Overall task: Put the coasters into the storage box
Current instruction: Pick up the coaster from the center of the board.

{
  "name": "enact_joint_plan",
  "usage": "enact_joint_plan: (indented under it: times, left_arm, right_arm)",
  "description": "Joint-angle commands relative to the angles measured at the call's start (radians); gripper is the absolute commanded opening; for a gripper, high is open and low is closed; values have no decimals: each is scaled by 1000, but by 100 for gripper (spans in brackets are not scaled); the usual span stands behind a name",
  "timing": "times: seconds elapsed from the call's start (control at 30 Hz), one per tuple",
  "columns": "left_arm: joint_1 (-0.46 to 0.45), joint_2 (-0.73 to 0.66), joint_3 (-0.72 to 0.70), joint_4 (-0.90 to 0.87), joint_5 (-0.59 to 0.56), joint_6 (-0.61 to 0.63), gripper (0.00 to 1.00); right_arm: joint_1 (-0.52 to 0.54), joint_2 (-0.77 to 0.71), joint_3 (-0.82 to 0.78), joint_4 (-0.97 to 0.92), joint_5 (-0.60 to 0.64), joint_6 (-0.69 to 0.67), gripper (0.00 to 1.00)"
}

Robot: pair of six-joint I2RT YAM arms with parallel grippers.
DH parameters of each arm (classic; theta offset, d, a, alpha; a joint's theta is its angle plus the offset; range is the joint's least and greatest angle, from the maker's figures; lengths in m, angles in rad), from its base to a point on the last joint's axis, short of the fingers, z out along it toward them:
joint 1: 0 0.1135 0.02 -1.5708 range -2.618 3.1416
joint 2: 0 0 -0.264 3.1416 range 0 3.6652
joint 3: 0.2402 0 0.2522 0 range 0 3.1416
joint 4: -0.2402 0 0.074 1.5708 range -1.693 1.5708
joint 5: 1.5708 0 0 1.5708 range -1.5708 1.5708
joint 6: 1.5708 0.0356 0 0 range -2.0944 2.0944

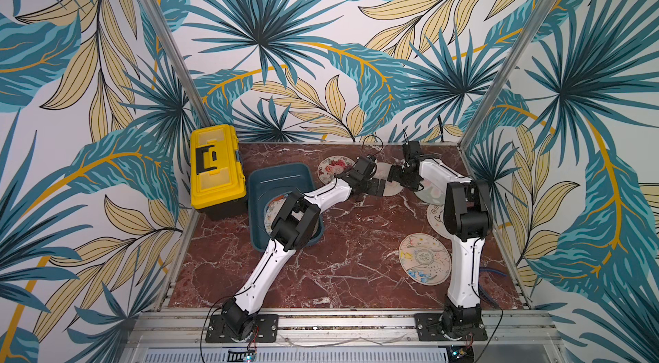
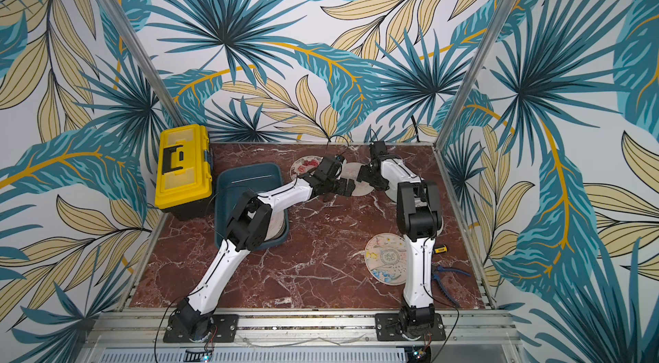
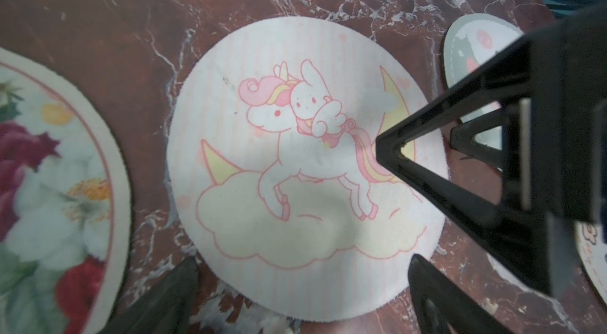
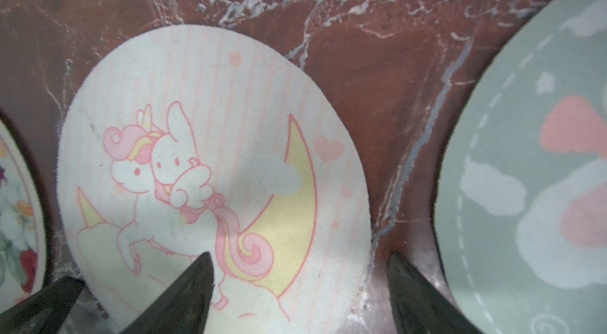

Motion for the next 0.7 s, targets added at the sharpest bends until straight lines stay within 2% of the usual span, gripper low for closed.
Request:
enact_joint_plan:
  times: [0.0,0.3,0.53,0.67]
  left_arm:
    - [1,34,39,-7,29,-18,100]
    - [2,37,32,-7,39,-20,100]
    - [2,46,35,-7,46,-31,98]
    - [4,47,38,-7,52,-40,94]
  right_arm:
    - [-2,50,0,6,-68,17,77]
    - [-2,74,-2,24,-142,31,54]
    - [-3,67,-4,18,-159,31,47]
    - [-2,63,-6,16,-160,30,46]
